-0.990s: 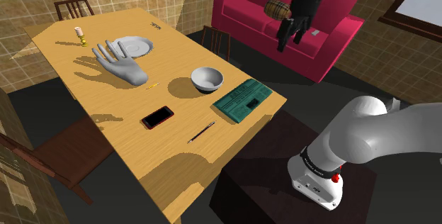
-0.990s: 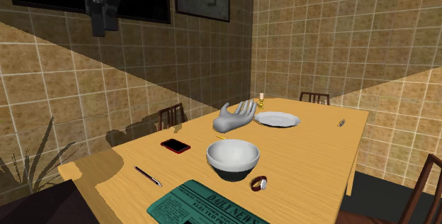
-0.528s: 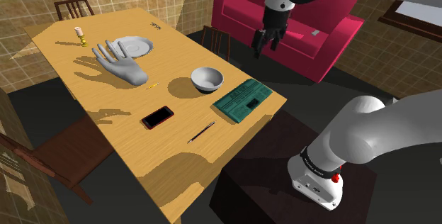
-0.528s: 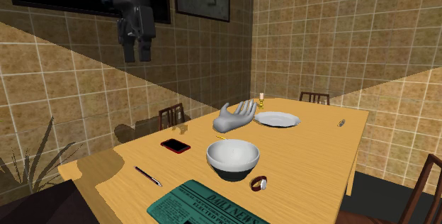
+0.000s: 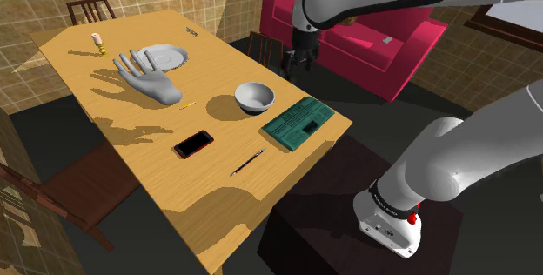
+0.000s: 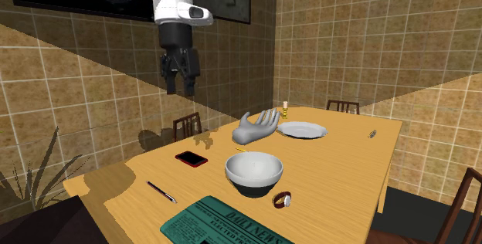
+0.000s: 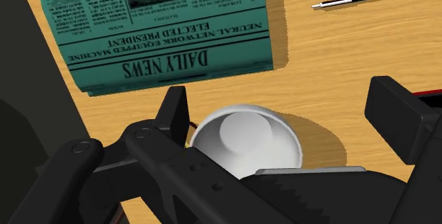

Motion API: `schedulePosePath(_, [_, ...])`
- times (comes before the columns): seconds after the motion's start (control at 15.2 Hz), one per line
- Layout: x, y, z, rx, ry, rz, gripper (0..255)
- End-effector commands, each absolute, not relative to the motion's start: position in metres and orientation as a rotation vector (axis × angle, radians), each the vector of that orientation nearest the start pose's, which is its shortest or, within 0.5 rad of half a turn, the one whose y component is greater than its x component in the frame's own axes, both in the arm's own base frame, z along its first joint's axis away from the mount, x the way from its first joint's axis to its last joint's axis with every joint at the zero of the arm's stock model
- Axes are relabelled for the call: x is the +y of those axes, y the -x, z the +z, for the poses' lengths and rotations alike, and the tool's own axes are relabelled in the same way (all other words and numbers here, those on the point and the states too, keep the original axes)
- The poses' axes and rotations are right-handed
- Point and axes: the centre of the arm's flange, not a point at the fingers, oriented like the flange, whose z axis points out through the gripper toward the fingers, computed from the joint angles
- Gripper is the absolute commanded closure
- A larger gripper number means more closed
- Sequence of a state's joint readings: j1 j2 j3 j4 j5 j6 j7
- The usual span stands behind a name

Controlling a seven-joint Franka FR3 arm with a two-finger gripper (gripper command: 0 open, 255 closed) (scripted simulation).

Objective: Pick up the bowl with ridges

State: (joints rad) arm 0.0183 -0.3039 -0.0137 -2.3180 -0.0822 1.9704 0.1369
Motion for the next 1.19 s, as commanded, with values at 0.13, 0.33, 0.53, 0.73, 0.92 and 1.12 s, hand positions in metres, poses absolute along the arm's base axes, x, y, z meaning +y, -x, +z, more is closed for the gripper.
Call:
schedulePosePath(0.13, [0.005,-0.488,0.421,0.156,3.216,0.060,0])
schedulePosePath(0.33, [0.011,-0.517,0.394,0.154,3.220,0.059,0])
schedulePosePath(0.53, [0.016,-0.545,0.367,0.153,3.224,0.058,0])
schedulePosePath(0.73, [0.022,-0.574,0.341,0.152,3.228,0.058,0])
schedulePosePath(0.92, [0.027,-0.603,0.314,0.150,3.232,0.057,0])
schedulePosePath(1.12, [0.033,-0.632,0.287,0.149,3.236,0.056,0])
